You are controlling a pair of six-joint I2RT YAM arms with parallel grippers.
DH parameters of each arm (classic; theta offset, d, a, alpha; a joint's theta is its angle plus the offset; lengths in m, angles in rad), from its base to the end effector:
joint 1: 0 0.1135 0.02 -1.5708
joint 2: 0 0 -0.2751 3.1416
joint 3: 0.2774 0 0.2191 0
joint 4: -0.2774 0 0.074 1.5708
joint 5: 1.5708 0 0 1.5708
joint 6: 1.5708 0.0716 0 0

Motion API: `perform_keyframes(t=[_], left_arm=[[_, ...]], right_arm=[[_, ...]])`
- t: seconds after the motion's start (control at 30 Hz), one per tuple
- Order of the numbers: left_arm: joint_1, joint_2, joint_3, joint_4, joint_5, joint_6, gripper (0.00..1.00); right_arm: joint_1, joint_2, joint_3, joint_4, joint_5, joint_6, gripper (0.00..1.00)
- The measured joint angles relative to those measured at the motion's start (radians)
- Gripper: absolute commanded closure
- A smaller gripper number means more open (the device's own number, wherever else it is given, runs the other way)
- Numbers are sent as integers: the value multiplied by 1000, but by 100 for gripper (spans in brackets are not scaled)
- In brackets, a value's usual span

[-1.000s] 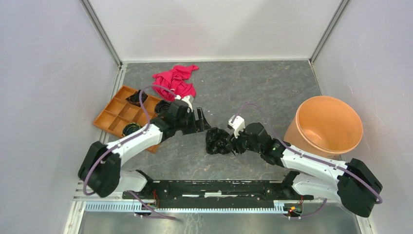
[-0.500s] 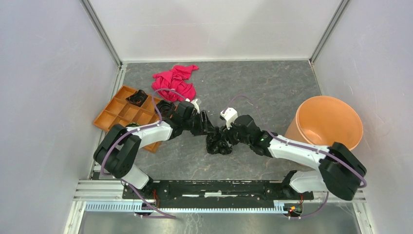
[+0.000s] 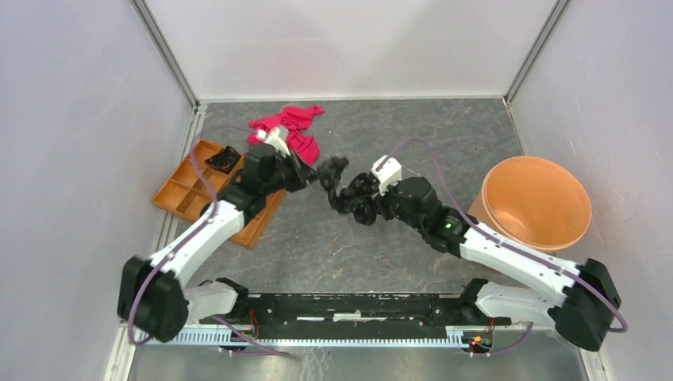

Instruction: Put the trash bags into the trash bin

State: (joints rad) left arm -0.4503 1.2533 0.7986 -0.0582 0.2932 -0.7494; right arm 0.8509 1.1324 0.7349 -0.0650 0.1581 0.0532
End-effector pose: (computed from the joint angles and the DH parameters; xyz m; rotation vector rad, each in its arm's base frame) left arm 0.2377 -0.1379 0.2663 -0.1414 2.2258 -1.0040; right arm 0.1735 0.1807 0.2718 -0.7032 1.9272 0.4079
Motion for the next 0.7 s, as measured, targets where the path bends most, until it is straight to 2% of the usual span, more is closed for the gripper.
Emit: perform_keyframes(t=[0.1, 0.2, 0.37, 0.4, 0.5, 0.6, 0.7], left_arm=[[13, -135, 87, -60, -98, 51, 98], [12, -238, 110, -75, -151, 69, 98], [13, -281, 52, -142, -188, 70, 98], [13, -278, 37, -172, -190, 71, 98], [16, -297, 30, -246, -190, 84, 98], [17, -334, 78, -262, -150, 111, 98], [18, -339, 176, -206, -30, 121, 98]], right_arm=[[0, -82, 3, 12, 53, -14, 100], [0, -126, -47, 87, 60, -3, 100], [0, -34, -81, 93, 31, 37, 99], [0, -6, -81, 75, 33, 39, 92], [0, 17, -81, 23, 42, 35, 63], [0, 14, -67, -16, 38, 19, 50], [0, 11, -16, -57, 31, 8, 40]])
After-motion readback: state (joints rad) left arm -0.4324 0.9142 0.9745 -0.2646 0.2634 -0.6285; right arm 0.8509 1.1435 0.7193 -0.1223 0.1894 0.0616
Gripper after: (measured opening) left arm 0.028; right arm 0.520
